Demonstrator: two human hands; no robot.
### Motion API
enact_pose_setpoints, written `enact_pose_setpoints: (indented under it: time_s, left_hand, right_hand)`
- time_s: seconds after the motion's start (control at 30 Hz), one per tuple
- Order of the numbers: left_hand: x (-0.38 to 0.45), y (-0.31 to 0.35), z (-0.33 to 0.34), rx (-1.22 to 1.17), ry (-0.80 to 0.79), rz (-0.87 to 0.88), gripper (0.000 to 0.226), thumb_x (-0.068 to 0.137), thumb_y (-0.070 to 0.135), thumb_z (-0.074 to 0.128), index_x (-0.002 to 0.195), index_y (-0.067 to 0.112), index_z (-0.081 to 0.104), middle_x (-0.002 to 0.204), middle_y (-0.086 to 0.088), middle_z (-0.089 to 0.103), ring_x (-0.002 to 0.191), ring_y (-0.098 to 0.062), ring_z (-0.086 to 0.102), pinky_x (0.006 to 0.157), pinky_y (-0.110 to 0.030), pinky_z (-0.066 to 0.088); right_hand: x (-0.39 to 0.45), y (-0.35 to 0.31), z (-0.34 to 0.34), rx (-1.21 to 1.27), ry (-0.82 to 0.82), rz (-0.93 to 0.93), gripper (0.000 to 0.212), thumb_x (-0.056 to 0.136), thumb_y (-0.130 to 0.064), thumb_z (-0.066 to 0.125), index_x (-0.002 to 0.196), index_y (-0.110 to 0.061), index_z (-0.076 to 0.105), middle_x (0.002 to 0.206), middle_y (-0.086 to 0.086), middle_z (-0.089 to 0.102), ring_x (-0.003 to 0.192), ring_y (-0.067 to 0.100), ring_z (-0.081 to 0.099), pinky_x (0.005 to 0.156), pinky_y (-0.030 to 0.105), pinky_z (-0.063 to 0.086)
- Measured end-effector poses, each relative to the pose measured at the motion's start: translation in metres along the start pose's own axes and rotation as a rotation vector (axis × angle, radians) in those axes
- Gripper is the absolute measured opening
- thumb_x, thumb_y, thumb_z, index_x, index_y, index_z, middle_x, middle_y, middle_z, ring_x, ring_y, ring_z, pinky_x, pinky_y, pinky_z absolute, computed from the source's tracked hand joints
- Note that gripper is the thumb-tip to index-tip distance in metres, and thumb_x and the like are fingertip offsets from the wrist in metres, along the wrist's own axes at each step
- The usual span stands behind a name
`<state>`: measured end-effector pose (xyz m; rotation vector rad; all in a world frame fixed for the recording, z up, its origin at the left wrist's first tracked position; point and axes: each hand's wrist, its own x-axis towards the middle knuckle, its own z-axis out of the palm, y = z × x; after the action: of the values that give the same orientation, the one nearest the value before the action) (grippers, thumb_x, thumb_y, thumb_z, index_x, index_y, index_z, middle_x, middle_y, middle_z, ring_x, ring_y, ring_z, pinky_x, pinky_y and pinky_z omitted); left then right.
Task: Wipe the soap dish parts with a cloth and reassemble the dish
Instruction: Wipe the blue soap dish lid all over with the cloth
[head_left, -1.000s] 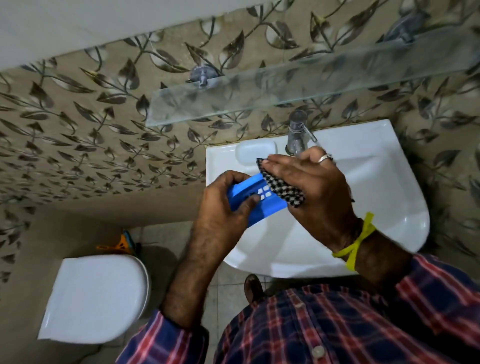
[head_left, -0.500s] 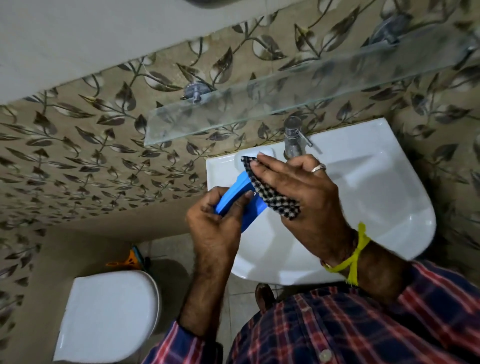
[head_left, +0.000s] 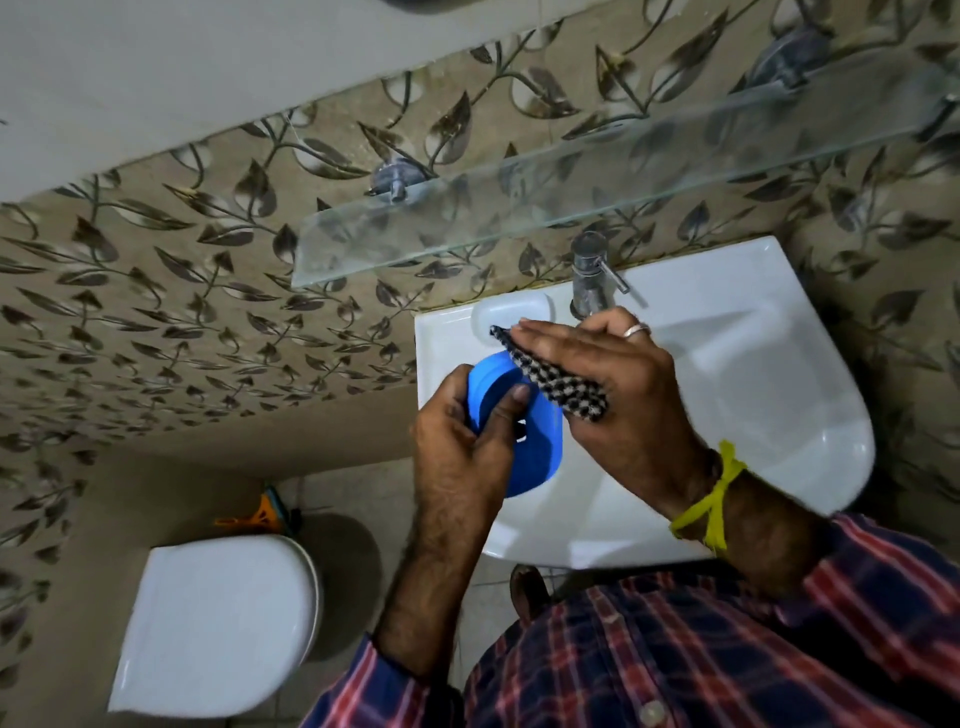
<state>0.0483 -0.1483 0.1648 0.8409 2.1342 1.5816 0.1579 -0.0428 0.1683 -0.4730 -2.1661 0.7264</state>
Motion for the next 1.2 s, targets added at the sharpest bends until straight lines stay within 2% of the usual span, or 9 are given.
enact_pose_setpoints:
  time_s: [0.07, 0.17, 0.37, 0.5, 0.6, 0.7, 0.87, 1.03, 1.2]
  left_hand:
    - [0.003, -0.001, -0.002, -0.061, 0.070, 0.000, 0.021, 0.086, 0.019, 0.079, 0.083, 0.038, 0.070, 0.080, 0.006, 0.075, 0.075, -0.021, 0.073, 0.068, -0.040, 0.063]
    - [0.003, 0.004, -0.004, -0.180, 0.096, 0.032, 0.027, 0.084, 0.018, 0.078, 0.083, 0.044, 0.072, 0.078, 0.013, 0.074, 0.072, -0.007, 0.070, 0.066, -0.028, 0.061]
    - [0.016, 0.003, 0.001, -0.491, 0.309, -0.074, 0.016, 0.089, 0.001, 0.072, 0.095, 0.014, 0.068, 0.076, 0.007, 0.077, 0.066, -0.005, 0.071, 0.060, -0.020, 0.057]
    - [0.018, -0.002, -0.001, -0.482, 0.287, -0.104, 0.016, 0.087, 0.004, 0.074, 0.097, 0.014, 0.068, 0.080, 0.006, 0.078, 0.073, -0.007, 0.071, 0.065, -0.023, 0.057]
    - [0.015, -0.003, 0.008, -0.461, 0.302, -0.090, 0.014, 0.087, 0.008, 0.077, 0.096, 0.013, 0.068, 0.079, 0.003, 0.077, 0.070, -0.010, 0.071, 0.063, -0.026, 0.058]
    - [0.023, -0.001, 0.002, -0.431, 0.361, -0.008, 0.014, 0.087, 0.011, 0.077, 0.095, 0.021, 0.070, 0.080, 0.004, 0.078, 0.070, -0.012, 0.072, 0.063, -0.026, 0.058]
    - [0.022, -0.001, 0.003, -0.384, 0.379, 0.050, 0.018, 0.088, 0.009, 0.077, 0.091, 0.025, 0.069, 0.076, 0.006, 0.076, 0.067, -0.007, 0.071, 0.060, -0.021, 0.056]
    - [0.022, 0.000, 0.011, -0.415, 0.429, 0.053, 0.015, 0.088, 0.012, 0.077, 0.091, 0.025, 0.069, 0.078, 0.008, 0.076, 0.071, -0.009, 0.071, 0.063, -0.022, 0.056]
    - [0.022, 0.003, 0.015, -0.518, 0.470, 0.045, 0.016, 0.089, 0.004, 0.075, 0.094, 0.017, 0.068, 0.079, 0.011, 0.075, 0.073, -0.003, 0.069, 0.068, -0.019, 0.056]
  right_hand:
    - [0.001, -0.004, 0.005, 0.031, 0.019, -0.002, 0.037, 0.092, -0.011, 0.057, 0.128, -0.006, 0.065, 0.133, 0.008, 0.065, 0.102, 0.016, 0.055, 0.090, 0.030, 0.049]
    - [-0.003, -0.005, 0.007, 0.034, 0.060, -0.022, 0.038, 0.092, -0.010, 0.061, 0.131, -0.007, 0.063, 0.136, 0.005, 0.063, 0.096, 0.021, 0.056, 0.092, 0.024, 0.048]
    - [-0.015, -0.001, 0.016, 0.149, 0.053, 0.129, 0.062, 0.068, 0.018, 0.069, 0.126, -0.004, 0.066, 0.120, -0.002, 0.071, 0.087, 0.029, 0.064, 0.083, 0.034, 0.057]
    - [-0.021, 0.005, 0.012, 0.286, 0.017, 0.255, 0.067, 0.067, 0.016, 0.069, 0.126, -0.015, 0.065, 0.106, -0.014, 0.070, 0.090, 0.025, 0.067, 0.084, 0.019, 0.055]
    - [-0.003, 0.008, 0.015, 0.470, 0.040, 0.345, 0.048, 0.080, 0.001, 0.074, 0.122, -0.021, 0.069, 0.099, 0.010, 0.074, 0.079, 0.029, 0.071, 0.067, 0.039, 0.061]
    - [-0.009, 0.009, 0.016, 0.388, 0.018, 0.284, 0.061, 0.076, 0.014, 0.071, 0.121, -0.027, 0.067, 0.099, 0.005, 0.077, 0.088, 0.030, 0.070, 0.077, 0.043, 0.059]
    - [-0.023, 0.017, 0.008, 0.323, -0.029, 0.339, 0.054, 0.084, -0.002, 0.075, 0.105, -0.051, 0.067, 0.085, -0.003, 0.078, 0.080, 0.022, 0.071, 0.078, 0.026, 0.056]
    - [-0.014, 0.007, 0.017, 0.395, 0.065, 0.404, 0.032, 0.083, -0.005, 0.077, 0.114, -0.013, 0.074, 0.101, -0.001, 0.077, 0.092, 0.004, 0.072, 0.086, 0.017, 0.053]
    - [-0.021, 0.005, 0.019, 0.471, 0.128, 0.629, 0.015, 0.081, -0.018, 0.081, 0.096, -0.017, 0.079, 0.083, -0.011, 0.078, 0.076, 0.000, 0.072, 0.071, 0.017, 0.055]
